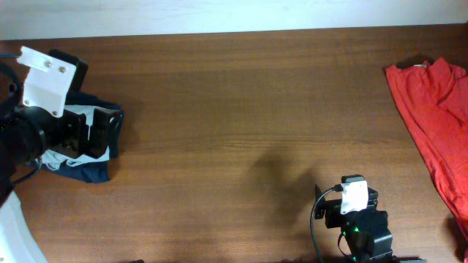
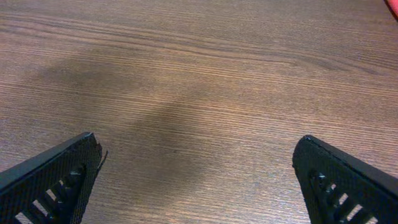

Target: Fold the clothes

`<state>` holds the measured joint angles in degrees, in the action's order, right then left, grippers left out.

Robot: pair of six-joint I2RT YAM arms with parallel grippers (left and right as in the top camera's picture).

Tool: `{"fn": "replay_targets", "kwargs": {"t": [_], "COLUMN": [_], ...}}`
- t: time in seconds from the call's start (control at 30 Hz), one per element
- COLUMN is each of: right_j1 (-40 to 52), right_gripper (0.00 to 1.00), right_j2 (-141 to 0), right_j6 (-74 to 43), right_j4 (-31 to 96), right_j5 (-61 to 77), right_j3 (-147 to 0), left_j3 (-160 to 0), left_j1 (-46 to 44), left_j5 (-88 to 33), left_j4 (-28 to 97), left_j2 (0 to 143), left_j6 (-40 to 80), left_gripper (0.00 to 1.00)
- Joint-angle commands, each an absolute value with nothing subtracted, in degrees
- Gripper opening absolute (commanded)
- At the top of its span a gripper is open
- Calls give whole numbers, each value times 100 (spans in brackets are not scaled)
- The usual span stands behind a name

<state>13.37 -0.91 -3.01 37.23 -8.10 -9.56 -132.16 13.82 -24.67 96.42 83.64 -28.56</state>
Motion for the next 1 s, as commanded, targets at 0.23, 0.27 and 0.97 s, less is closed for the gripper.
{"fn": "replay_targets", "kwargs": {"t": [0.23,0.27,0.97], "right_j1": [1310,1310,1310], "right_gripper": [99,99,99], "right_j2": [-21,-21,-21], "right_j6": [-344,-346,-344], "right_j4": [3710,3710,3708], "right_j5": [-819,-819,-819], "right_j3": [-917,-917,-917], "left_j3": [-13205,-13205,-7972], "left_j1": [1350,1350,554], "left_j5": [-2180,-2121,-1756], "left_j4": [9668,9668,5352], "left_j2": [8370,8370,5782], "left_j6": [-2941,-2941,-2919], "left_gripper": [99,100,100]}}
